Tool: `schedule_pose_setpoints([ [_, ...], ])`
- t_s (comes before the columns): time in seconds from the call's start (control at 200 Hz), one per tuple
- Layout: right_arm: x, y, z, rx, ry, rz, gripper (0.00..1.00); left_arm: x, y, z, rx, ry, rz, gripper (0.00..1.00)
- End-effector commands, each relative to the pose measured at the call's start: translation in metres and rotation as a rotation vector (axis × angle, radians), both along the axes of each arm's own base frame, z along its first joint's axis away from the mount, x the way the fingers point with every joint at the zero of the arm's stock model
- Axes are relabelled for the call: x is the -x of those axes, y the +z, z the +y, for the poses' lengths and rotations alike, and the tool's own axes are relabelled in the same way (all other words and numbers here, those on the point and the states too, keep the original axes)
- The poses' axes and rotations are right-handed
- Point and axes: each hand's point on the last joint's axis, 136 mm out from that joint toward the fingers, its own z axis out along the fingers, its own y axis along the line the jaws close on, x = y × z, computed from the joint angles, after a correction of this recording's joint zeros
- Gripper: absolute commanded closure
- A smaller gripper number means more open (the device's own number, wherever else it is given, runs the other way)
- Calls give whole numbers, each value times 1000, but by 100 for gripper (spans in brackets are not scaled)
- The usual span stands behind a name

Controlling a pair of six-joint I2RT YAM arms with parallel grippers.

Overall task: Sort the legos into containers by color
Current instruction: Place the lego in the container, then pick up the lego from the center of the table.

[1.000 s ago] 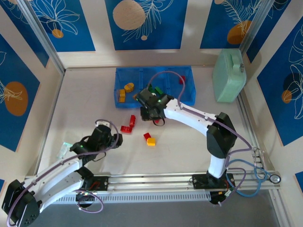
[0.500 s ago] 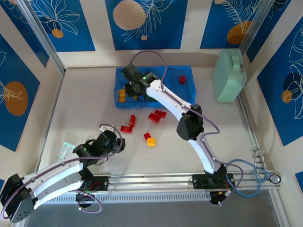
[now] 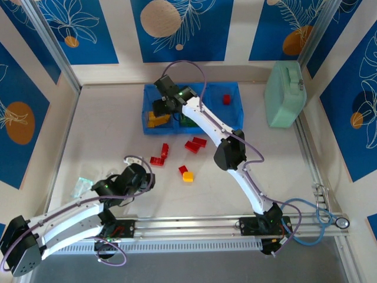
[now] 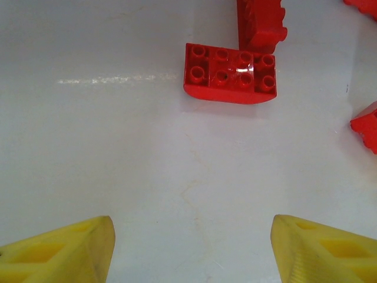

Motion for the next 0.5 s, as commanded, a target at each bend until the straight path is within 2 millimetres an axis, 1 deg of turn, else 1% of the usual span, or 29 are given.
schedule_pose_setpoints([
  [0.0,11,55,-7,-60,-3,-50,21,-5,14,-13,41,-14,-15,29],
  [0.03,16,62,-7,-70,1,-52,21,-6,15,-15,44,-13,-13,28],
  [0.08,23,65,-9,-71,7,-48,21,-9,17,-18,44,-12,-12,25],
  [0.125,31,73,-12,-75,8,-59,21,-13,19,-21,44,-9,-13,23],
  [0.18,39,78,-15,-78,12,-66,21,-19,20,-27,57,-6,-16,20],
  [0.185,41,81,-15,-82,12,-71,21,-19,20,-27,60,-7,-15,20],
  [0.195,43,78,-15,-78,15,-67,21,-20,20,-29,67,-9,-14,19],
  [0.22,46,81,-19,-83,11,-72,20,-23,20,-33,87,-15,-11,19],
  [0.235,48,78,-20,-80,11,-69,20,-25,19,-34,98,-13,-5,19],
  [0.285,55,83,-29,-88,0,-76,20,-31,17,-38,128,-6,13,18],
  [0.295,56,81,-31,-85,-4,-71,20,-32,17,-38,129,-4,16,18],
  [0.315,58,84,-37,-89,-13,-75,20,-34,15,-38,127,0,23,18],
  [0.33,61,80,-40,-85,-18,-67,20,-36,14,-38,123,0,29,18],
  [0.365,65,83,-48,-96,-30,-71,19,-40,11,-38,110,5,42,18],
  [0.4,70,79,-57,-101,-42,-64,19,-45,8,-39,102,5,53,18],
  [0.42,72,82,-61,-111,-48,-70,19,-47,6,-40,99,3,64,18],
  [0.495,80,72,-82,-111,-81,-64,19,-55,-1,-46,92,-8,92,18],
])
